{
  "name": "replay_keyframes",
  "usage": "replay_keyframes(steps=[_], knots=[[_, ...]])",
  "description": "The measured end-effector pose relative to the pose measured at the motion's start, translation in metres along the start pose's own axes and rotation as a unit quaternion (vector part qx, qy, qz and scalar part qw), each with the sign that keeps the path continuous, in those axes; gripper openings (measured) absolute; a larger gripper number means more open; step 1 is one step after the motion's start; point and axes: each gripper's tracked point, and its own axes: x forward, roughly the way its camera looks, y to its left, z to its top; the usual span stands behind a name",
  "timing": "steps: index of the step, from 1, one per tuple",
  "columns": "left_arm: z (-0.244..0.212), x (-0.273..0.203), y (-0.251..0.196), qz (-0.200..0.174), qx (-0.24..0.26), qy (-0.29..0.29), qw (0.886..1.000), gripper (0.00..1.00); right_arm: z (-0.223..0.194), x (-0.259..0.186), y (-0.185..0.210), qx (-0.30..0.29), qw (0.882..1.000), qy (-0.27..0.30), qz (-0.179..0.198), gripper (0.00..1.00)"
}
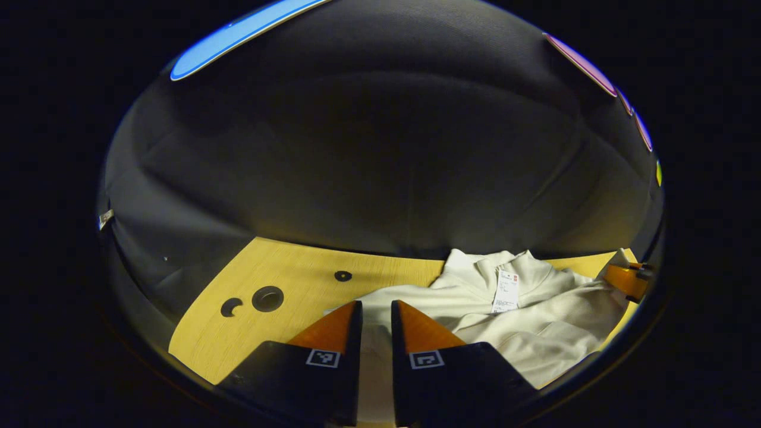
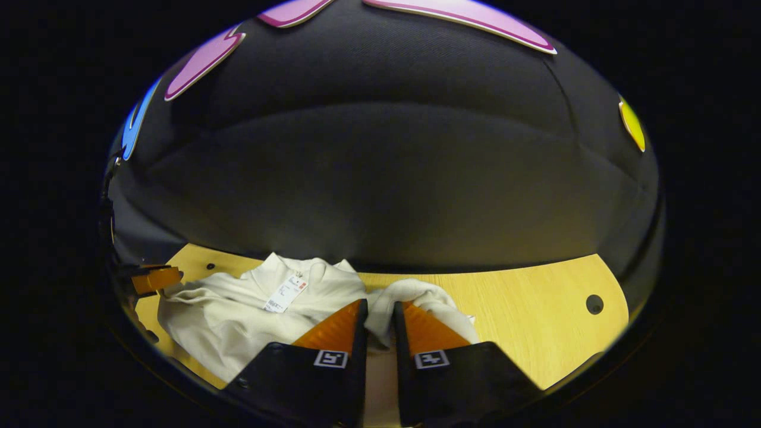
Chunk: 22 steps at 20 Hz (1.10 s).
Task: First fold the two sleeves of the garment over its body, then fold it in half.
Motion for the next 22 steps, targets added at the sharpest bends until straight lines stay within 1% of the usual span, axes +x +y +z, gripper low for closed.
replay_keyframes(steps=[1, 4, 5, 6, 8, 10, 12, 14, 16, 17, 20, 22], knots=[[0.002, -0.006, -0.002, -0.001, -0.007, -0.005, 1.000, 0.29, -0.001, -0.003, 0.002, 0.005, 1.000, -0.004, 0.004, 0.31], [0.014, -0.032, -0.004, -0.010, -0.033, -0.032, 0.999, 0.78, 0.012, -0.028, -0.004, 0.012, 1.000, -0.026, 0.001, 0.89], [0.018, -0.041, -0.005, -0.014, -0.033, -0.040, 0.999, 0.94, 0.017, -0.035, -0.003, 0.009, 0.999, -0.036, 0.002, 1.00], [0.024, -0.053, -0.004, -0.012, -0.028, -0.048, 0.998, 0.91, 0.021, -0.041, -0.004, 0.002, 0.999, -0.042, 0.000, 0.99], [0.034, -0.074, -0.002, -0.008, -0.014, -0.063, 0.998, 0.91, 0.027, -0.058, -0.008, -0.009, 0.999, -0.051, -0.005, 0.96], [0.041, -0.097, -0.003, -0.010, -0.005, -0.077, 0.997, 0.91, 0.035, -0.084, -0.013, -0.008, 0.998, -0.062, -0.012, 0.96], [0.048, -0.125, -0.006, -0.015, 0.003, -0.095, 0.995, 0.92, 0.041, -0.111, -0.015, -0.002, 0.997, -0.070, -0.020, 0.99], [0.055, -0.156, -0.008, -0.021, 0.015, -0.106, 0.994, 0.93, 0.047, -0.144, -0.020, 0.010, 0.997, -0.077, -0.027, 0.99], [0.064, -0.193, -0.012, -0.033, 0.020, -0.124, 0.992, 0.97, 0.058, -0.177, -0.019, 0.035, 0.995, -0.088, -0.027, 0.99], [0.070, -0.213, -0.013, -0.039, 0.020, -0.137, 0.990, 0.97, 0.066, -0.201, -0.021, 0.039, 0.994, -0.093, -0.031, 0.98], [0.087, -0.283, -0.010, -0.055, 0.009, -0.178, 0.983, 0.96, 0.084, -0.263, -0.023, 0.023, 0.992, -0.114, -0.046, 0.98], [0.090, -0.333, -0.005, -0.066, 0.002, -0.195, 0.979, 0.96, 0.091, -0.306, -0.024, 0.009, 0.990, -0.129, -0.055, 0.98]])
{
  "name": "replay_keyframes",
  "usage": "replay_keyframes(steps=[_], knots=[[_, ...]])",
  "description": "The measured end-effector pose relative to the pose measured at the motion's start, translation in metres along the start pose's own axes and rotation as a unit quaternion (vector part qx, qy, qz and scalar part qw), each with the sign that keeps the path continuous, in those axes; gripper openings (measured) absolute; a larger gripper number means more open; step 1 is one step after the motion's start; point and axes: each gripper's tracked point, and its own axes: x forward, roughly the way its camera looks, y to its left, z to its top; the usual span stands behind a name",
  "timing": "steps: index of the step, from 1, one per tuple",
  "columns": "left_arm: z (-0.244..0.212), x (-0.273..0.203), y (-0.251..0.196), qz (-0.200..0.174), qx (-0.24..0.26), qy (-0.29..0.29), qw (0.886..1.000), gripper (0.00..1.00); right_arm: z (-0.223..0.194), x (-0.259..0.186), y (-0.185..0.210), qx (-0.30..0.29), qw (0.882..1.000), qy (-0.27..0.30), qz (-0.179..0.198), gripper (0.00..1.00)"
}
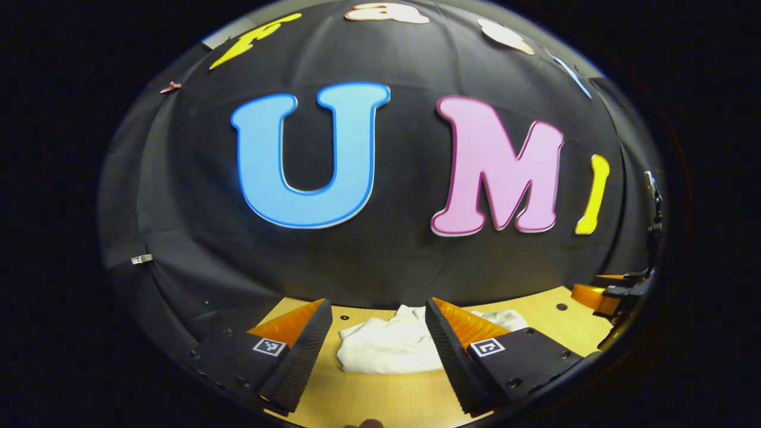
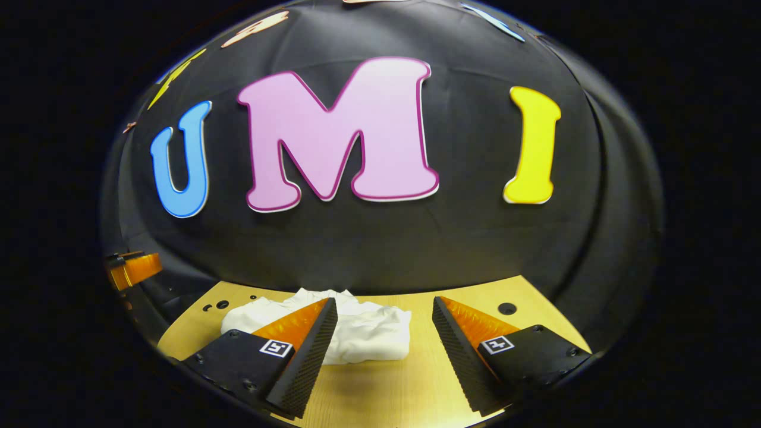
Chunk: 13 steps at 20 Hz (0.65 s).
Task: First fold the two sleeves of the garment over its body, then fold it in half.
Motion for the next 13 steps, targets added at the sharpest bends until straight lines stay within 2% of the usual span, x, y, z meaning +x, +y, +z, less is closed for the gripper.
replay_keyframes(steps=[4, 6, 9, 13], knots=[[0.023, -0.092, 0.012, -0.005, 0.008, -0.024, 1.000, 0.96, 0.027, -0.086, -0.012, -0.022, 0.999, -0.033, -0.008, 0.98], [0.025, -0.137, 0.020, -0.001, 0.001, -0.031, 1.000, 0.96, 0.029, -0.125, -0.014, -0.011, 0.999, -0.041, -0.005, 0.98], [0.021, -0.195, 0.026, -0.002, -0.016, -0.037, 0.999, 0.97, 0.018, -0.178, -0.015, 0.000, 0.999, -0.041, 0.003, 0.98], [0.001, -0.255, 0.026, -0.009, 0.000, -0.045, 0.999, 0.96, -0.021, -0.249, -0.013, -0.009, 1.000, -0.021, 0.017, 0.98]])
